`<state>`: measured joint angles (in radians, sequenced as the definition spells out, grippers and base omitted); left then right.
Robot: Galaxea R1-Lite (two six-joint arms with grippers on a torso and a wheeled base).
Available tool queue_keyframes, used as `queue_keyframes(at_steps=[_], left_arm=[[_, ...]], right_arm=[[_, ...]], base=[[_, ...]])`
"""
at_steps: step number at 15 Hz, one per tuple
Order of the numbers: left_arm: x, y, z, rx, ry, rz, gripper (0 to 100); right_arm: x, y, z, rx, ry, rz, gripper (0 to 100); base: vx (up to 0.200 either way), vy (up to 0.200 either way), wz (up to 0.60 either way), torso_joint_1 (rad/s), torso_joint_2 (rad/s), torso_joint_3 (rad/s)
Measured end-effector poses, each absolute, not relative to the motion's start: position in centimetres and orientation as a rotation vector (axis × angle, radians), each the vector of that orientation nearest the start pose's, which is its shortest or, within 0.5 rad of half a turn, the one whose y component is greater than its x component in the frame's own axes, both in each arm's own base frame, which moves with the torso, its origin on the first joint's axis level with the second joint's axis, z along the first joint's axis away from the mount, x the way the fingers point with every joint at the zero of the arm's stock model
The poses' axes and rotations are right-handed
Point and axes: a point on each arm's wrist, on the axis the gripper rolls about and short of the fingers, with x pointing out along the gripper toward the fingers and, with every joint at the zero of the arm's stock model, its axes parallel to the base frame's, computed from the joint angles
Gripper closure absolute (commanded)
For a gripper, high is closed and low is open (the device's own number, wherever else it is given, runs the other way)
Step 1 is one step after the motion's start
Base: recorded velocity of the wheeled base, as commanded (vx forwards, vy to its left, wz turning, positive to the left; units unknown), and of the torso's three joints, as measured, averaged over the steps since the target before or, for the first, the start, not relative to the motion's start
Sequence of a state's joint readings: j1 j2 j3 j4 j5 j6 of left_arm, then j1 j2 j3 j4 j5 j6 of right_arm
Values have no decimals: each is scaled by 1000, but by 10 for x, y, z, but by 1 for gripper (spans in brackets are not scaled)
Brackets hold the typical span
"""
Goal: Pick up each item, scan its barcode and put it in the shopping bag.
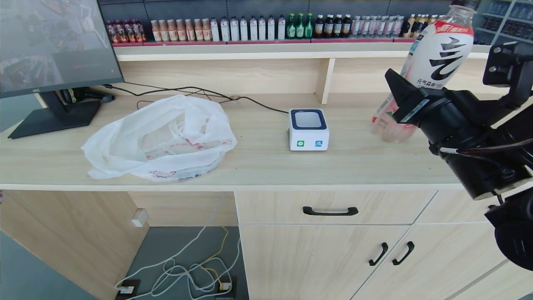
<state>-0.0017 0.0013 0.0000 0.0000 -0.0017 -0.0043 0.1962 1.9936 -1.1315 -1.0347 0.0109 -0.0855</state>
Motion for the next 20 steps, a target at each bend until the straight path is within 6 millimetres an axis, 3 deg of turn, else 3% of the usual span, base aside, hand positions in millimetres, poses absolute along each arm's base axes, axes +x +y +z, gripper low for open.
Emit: queue_keyframes(at_steps=[4,13,20], left_arm=[[-23,0,76,-4,1,-3,0],[-23,0,76,-4,1,-3,0],[-23,0,76,-4,1,-3,0]], right_arm=[[400,76,209,-69,-193,190,0],[420,80,191,-71,-174,195,0],[427,81,198,-69,-196,194,0]], base=[[0,0,0,0,0,0],[0,0,0,0,0,0],[0,0,0,0,0,0]])
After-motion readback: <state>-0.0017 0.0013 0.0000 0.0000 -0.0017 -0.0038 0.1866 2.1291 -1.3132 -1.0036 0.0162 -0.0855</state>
